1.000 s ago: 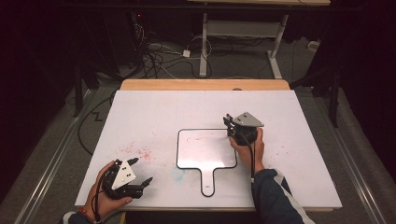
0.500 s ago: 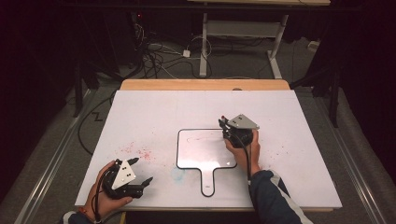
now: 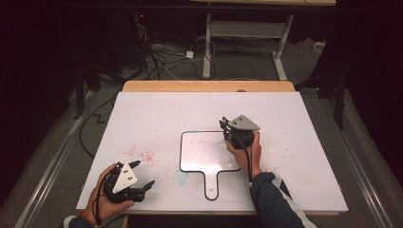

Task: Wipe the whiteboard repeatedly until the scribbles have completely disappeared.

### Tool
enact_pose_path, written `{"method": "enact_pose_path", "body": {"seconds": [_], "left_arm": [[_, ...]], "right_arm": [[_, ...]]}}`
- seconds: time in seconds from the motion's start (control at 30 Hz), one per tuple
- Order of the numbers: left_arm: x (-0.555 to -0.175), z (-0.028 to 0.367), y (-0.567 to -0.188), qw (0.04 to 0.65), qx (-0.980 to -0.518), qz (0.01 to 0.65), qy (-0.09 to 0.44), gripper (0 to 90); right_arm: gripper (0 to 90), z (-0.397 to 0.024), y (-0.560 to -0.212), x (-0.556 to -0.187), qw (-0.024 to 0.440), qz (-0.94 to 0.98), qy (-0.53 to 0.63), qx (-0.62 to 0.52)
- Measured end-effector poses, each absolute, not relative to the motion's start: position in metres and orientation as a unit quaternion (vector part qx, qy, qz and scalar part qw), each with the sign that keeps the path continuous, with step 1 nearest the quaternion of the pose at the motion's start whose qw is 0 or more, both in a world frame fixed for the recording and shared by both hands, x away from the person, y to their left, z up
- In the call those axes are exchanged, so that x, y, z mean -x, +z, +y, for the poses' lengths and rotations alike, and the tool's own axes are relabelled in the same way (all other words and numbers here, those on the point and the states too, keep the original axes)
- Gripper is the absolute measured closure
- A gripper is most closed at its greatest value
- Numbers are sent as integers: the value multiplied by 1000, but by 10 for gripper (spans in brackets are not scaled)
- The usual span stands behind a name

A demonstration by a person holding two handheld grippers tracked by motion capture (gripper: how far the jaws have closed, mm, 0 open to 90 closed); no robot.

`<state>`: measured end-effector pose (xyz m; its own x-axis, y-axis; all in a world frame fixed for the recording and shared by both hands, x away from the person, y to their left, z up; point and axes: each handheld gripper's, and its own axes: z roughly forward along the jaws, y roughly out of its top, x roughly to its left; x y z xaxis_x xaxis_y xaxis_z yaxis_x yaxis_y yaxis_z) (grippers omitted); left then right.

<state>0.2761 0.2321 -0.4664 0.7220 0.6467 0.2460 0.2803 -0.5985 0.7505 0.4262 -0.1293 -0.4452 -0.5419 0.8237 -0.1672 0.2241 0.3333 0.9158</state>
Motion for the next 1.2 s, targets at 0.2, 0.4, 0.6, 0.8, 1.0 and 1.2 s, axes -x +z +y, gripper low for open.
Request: {"method": "enact_pose_path", "body": {"seconds": [0.2,0.4,0.6,0.8,1.0,1.2], "left_arm": [[-276,231,-466,356,-858,267,256,190],[-276,233,-465,361,-856,268,256,190],[-275,233,-465,360,-857,266,256,190],[-275,233,-465,361,-856,267,256,190],[-276,232,-465,359,-858,265,255,190],[-276,231,-466,359,-858,265,254,190]], "right_arm": [[814,-99,-447,-425,302,751,479,-339],[814,-76,-447,-427,294,760,483,-322],[814,-53,-448,-425,276,766,491,-309],[814,-55,-447,-422,294,772,475,-304],[814,-65,-447,-423,298,765,477,-313],[814,-59,-449,-416,299,771,482,-290]]}}
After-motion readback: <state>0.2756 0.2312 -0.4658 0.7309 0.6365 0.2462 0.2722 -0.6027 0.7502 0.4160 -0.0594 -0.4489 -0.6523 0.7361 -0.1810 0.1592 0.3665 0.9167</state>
